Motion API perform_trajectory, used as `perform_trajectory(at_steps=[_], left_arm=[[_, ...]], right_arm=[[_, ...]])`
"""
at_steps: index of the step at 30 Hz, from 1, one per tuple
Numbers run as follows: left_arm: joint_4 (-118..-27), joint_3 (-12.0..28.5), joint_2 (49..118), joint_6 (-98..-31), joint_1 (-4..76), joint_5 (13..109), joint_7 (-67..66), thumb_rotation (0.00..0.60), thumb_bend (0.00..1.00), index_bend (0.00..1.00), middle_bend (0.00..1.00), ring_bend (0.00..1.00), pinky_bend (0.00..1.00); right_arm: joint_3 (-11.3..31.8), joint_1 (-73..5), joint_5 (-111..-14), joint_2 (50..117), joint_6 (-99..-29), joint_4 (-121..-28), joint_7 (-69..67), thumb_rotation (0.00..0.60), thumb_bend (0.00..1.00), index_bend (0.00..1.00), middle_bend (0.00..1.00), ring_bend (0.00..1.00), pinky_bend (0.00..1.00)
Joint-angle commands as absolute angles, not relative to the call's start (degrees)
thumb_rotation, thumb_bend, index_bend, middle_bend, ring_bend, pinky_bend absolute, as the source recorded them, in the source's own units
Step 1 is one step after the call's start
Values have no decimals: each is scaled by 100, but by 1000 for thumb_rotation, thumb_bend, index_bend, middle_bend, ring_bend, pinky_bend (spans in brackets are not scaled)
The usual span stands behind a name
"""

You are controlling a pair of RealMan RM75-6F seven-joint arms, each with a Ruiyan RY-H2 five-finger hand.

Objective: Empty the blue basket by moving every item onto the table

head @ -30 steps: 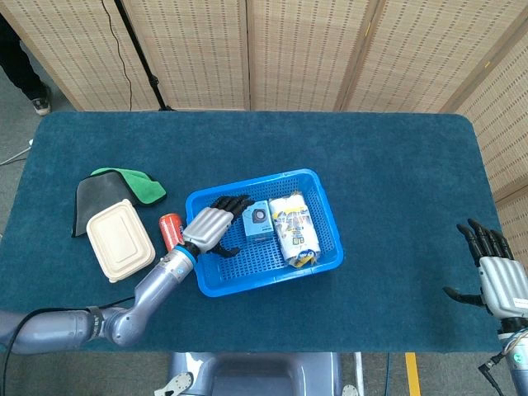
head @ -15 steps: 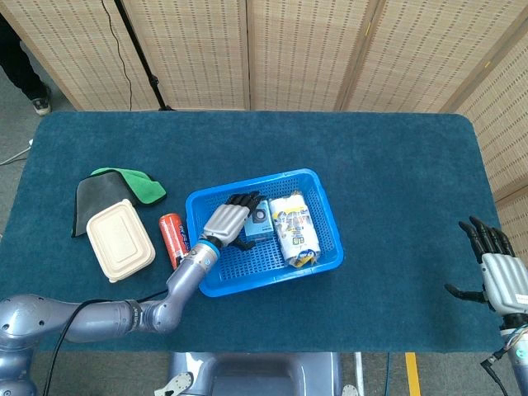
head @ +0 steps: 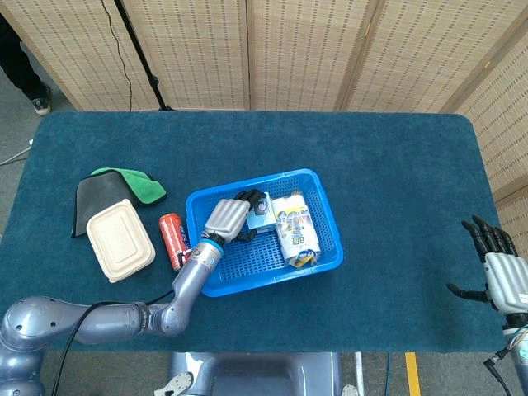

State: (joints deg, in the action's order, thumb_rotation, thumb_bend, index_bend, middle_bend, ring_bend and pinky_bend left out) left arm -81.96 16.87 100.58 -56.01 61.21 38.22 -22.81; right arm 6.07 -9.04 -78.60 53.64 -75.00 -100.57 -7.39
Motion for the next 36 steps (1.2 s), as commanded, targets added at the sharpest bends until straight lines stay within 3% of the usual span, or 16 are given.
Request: perform_trajectory(at_steps=[1, 10, 14, 18, 19, 21, 24, 25, 28, 36], left_arm=[[-8889, 1729, 9538, -5933, 5761, 4527, -1884, 600, 503, 390, 333, 370, 483], [-9553, 1826, 8303, -6286, 5075, 5294, -1214, 600, 503, 390, 333, 371, 483], [-8952, 1880, 7995, -5965, 4849, 5014, -766, 600, 500, 390, 332, 370, 483], [-8263, 1867, 8093, -5559, 4759, 4796, -338, 600, 471, 367, 320, 349, 483], [-7837, 1816, 8195, -5202, 4738, 4630, -128, 600, 456, 342, 293, 324, 479], [-7531, 1799, 8274, -4907, 4757, 4690, 95, 600, 420, 217, 165, 197, 402], [-7155, 1744, 8360, -4383, 4743, 4955, 598, 600, 268, 9, 1, 6, 100], [-7072, 1718, 8360, -4204, 4738, 5082, 766, 600, 185, 0, 0, 0, 26], [-7304, 1704, 8140, -4183, 4638, 5829, 1229, 600, 26, 0, 0, 0, 0], [-8672, 1584, 7291, -4780, 4407, 7233, 1418, 600, 0, 0, 0, 0, 0]], right_arm=[[606, -896, -7862, 5360, -7517, -10063, -736, 600, 0, 0, 0, 0, 0], [603, -896, -7855, 5361, -7519, -10094, -708, 600, 0, 0, 0, 0, 0], [582, -930, -7872, 5401, -7471, -10117, -605, 600, 0, 0, 0, 0, 0], [570, -969, -7869, 5431, -7408, -10141, -531, 600, 0, 0, 0, 0, 0], [564, -987, -7874, 5447, -7385, -10154, -483, 600, 0, 0, 0, 0, 0], [561, -1000, -7867, 5464, -7372, -10167, -433, 600, 0, 0, 0, 0, 0], [554, -1018, -7859, 5491, -7351, -10188, -357, 600, 0, 0, 0, 0, 0], [550, -1022, -7853, 5500, -7345, -10192, -327, 600, 0, 0, 0, 0, 0], [544, -1031, -7833, 5528, -7341, -10213, -242, 600, 0, 0, 0, 0, 0], [564, -1005, -7793, 5503, -7397, -10237, -280, 600, 0, 0, 0, 0, 0]])
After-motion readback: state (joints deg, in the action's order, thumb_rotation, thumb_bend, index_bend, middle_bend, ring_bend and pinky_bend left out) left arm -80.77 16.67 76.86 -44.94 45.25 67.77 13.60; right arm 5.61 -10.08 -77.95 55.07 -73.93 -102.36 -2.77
